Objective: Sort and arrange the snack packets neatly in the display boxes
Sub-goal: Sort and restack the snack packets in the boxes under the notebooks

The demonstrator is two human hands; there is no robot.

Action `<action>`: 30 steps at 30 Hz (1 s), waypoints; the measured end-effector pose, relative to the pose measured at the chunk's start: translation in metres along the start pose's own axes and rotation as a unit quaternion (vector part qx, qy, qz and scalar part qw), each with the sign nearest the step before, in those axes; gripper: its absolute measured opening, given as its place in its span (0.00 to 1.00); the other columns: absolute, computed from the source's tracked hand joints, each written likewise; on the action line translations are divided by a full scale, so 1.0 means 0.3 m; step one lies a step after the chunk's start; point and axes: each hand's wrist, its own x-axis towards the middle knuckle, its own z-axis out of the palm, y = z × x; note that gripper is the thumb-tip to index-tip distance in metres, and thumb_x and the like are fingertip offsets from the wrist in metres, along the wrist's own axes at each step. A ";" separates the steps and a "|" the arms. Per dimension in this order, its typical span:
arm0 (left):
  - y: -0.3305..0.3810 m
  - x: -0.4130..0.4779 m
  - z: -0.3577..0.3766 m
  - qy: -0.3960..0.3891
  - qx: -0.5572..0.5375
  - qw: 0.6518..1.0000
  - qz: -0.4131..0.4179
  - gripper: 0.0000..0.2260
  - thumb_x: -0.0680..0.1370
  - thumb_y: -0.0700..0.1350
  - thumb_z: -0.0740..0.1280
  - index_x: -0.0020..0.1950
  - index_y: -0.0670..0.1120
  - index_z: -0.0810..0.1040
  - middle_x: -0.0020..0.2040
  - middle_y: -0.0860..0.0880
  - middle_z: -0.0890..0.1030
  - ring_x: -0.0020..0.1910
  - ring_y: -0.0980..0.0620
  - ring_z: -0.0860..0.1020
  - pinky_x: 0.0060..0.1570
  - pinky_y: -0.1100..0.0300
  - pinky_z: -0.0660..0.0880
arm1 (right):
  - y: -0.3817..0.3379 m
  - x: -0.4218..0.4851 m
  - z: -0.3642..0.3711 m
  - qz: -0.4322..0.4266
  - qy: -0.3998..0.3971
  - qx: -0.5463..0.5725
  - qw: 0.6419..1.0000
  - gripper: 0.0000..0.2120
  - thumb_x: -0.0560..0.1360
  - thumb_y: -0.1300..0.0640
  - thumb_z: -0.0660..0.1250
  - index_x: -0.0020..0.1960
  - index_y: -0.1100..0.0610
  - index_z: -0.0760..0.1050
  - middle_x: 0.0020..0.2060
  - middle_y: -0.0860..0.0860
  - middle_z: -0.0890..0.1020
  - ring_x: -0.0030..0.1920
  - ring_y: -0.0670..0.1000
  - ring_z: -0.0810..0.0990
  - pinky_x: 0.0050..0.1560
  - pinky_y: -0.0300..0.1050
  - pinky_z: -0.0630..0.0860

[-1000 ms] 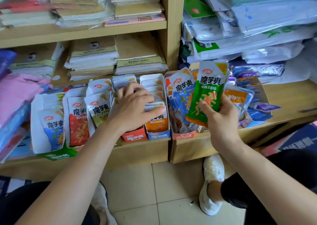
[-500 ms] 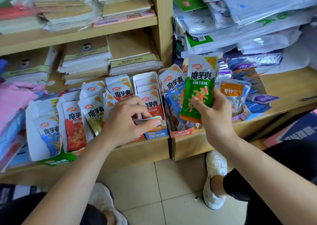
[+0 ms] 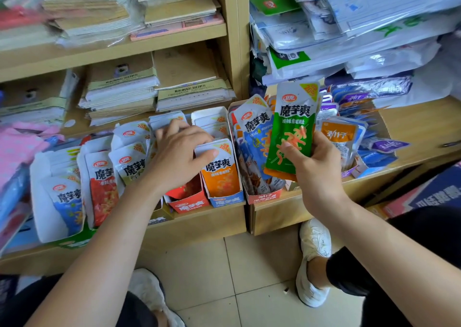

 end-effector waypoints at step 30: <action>0.078 -0.248 -0.022 0.099 -0.168 0.969 0.152 0.02 0.74 0.39 0.76 0.46 0.43 0.86 0.48 0.52 0.85 0.47 0.55 0.83 0.45 0.55 0.80 | -0.028 0.104 0.202 -0.048 -0.154 -0.002 0.987 0.07 0.79 0.66 0.68 0.56 0.62 0.76 0.46 0.55 0.84 0.48 0.55 0.84 0.48 0.58 0.83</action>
